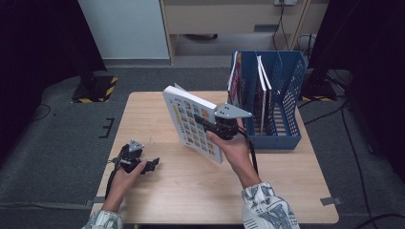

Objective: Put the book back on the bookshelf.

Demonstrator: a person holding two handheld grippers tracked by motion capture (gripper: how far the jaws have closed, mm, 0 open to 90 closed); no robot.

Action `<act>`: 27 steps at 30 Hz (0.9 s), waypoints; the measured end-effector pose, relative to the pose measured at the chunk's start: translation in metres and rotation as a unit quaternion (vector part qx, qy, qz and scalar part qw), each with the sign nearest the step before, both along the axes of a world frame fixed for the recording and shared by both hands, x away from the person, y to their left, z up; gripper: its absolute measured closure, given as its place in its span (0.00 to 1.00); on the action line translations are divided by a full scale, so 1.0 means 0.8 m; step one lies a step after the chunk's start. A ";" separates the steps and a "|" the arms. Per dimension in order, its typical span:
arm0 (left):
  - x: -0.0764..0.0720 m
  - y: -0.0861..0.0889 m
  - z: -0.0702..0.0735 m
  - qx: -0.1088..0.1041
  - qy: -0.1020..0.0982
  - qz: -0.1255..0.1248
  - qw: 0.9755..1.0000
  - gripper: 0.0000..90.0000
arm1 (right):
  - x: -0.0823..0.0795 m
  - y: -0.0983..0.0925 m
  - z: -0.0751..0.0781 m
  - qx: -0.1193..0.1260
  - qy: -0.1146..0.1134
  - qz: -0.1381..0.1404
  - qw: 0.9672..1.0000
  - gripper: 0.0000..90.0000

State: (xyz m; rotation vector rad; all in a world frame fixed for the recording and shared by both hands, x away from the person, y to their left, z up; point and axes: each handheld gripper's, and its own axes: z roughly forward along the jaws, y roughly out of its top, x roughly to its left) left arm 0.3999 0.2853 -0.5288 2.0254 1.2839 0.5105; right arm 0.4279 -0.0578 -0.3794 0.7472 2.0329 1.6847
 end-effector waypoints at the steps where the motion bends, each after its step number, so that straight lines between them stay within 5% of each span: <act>1: 0.000 0.001 -0.001 -0.002 0.001 0.004 1.000 0.03 | -0.001 -0.002 0.001 0.001 0.001 -0.001 1.000 0.82; 27: 0.000 0.000 -0.010 0.020 0.005 0.003 1.000 0.01 | -0.020 -0.058 0.010 0.011 -0.006 -0.018 1.000 0.82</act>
